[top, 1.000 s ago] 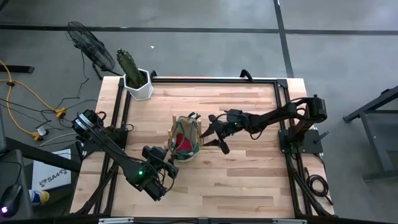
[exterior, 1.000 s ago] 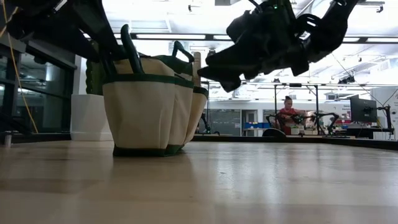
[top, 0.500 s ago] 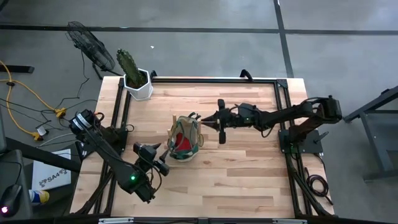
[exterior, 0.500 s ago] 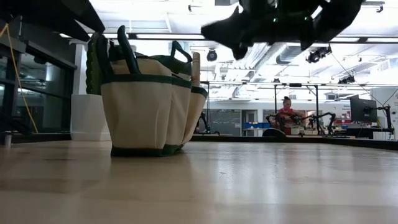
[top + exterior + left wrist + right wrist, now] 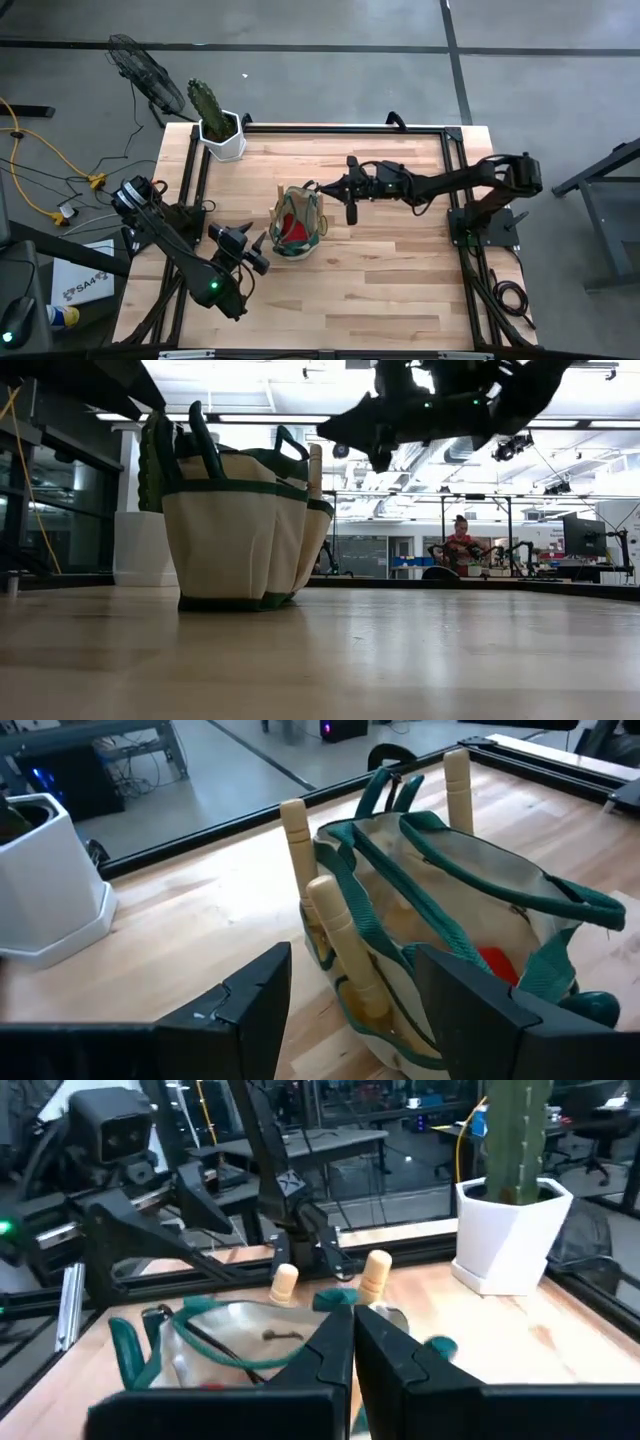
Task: Pick & Place Garden tools in Gardening bag
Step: Put the brown hand rake into the gardening bag, then return to Home Position
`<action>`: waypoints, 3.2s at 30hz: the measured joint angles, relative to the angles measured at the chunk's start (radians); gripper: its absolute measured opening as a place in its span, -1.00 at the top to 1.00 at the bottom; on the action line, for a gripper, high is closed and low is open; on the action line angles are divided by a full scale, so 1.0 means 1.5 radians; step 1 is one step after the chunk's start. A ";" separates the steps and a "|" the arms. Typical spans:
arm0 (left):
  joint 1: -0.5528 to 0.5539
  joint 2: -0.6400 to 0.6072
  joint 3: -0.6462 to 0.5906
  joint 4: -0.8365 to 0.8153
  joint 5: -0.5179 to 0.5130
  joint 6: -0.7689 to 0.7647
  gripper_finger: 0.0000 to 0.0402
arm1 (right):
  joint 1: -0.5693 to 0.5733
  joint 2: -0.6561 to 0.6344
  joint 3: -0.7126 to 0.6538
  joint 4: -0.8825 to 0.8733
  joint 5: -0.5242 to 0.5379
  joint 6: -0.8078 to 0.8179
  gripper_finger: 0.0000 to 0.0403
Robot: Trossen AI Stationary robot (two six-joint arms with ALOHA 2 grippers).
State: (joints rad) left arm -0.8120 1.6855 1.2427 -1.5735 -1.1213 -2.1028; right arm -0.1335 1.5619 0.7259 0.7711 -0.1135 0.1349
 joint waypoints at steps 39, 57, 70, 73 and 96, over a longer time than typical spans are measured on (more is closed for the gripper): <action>-0.035 -0.112 -0.122 0.002 -0.066 -0.030 -0.03 | 0.079 -0.046 0.034 -0.144 -0.049 0.018 0.98; -0.074 -0.383 -0.436 0.071 -0.252 -0.068 -0.03 | 0.075 -0.411 -0.114 -0.538 0.087 -0.053 0.98; -0.080 -0.415 -0.538 0.216 -0.302 -0.046 -0.03 | 0.074 -0.576 -0.374 -0.326 0.086 0.029 0.98; -0.103 -0.416 -0.529 0.235 -0.302 -0.040 -0.03 | 0.074 -0.576 -0.374 -0.326 0.069 0.020 0.98; -0.038 -0.405 -0.344 0.799 -0.010 0.916 -0.03 | 0.074 -0.575 -0.374 -0.307 0.076 0.017 0.98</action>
State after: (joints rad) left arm -0.8689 1.0775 0.7271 -0.3752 -1.1371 -0.7283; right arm -0.0223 0.6991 0.1642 0.3114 -0.0002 0.1608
